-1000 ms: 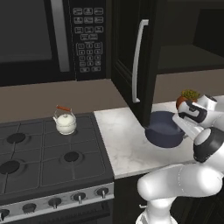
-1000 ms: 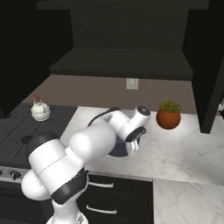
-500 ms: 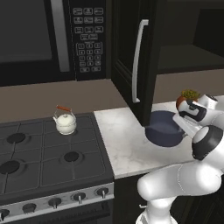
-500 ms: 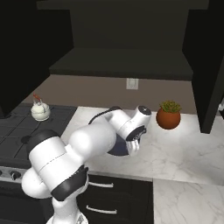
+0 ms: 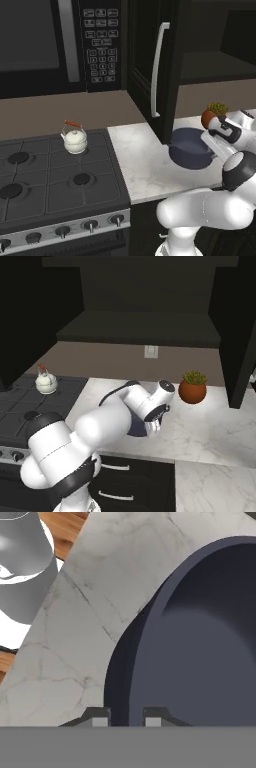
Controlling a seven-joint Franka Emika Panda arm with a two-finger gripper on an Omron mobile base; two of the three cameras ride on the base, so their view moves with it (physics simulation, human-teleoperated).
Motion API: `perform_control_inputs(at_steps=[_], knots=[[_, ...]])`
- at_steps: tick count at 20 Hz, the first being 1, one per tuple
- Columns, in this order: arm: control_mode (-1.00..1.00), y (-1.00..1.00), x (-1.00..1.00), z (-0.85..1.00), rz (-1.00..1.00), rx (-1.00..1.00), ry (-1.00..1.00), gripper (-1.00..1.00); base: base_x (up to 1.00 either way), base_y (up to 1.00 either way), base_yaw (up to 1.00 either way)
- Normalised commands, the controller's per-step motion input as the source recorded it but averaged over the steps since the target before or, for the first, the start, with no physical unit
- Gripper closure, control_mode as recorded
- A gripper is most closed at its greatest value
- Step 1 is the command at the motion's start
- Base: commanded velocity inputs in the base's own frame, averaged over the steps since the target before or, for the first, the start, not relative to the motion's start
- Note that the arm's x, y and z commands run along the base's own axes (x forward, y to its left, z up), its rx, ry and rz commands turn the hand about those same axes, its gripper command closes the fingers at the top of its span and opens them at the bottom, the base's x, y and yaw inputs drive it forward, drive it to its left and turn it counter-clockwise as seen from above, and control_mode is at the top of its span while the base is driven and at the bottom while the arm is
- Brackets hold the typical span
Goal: Pick the kettle from the cabinet and place it on a stove burner. Then pick the pot from the counter and place it on another stove burner. Finally, turn both burners on.
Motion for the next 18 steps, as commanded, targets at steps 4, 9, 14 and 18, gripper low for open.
perform_control_inputs(at_steps=[4, 9, 14, 18], knots=[[-1.0, 0.0, -0.24, 0.09, -0.03, 0.0, 0.0, 1.0, 0.0, 0.0, 0.0], [-1.0, 0.0, -0.3, 0.2, -0.04, 0.0, -0.01, 1.0, 0.0, 0.0, 0.0], [-1.0, 0.0, -0.28, 0.26, -0.05, -0.01, -0.01, 1.0, 0.0, 0.0, 0.0], [-1.0, 0.04, -0.27, 0.27, -0.05, -0.01, 0.0, 1.0, 0.0, 0.0, 0.0]])
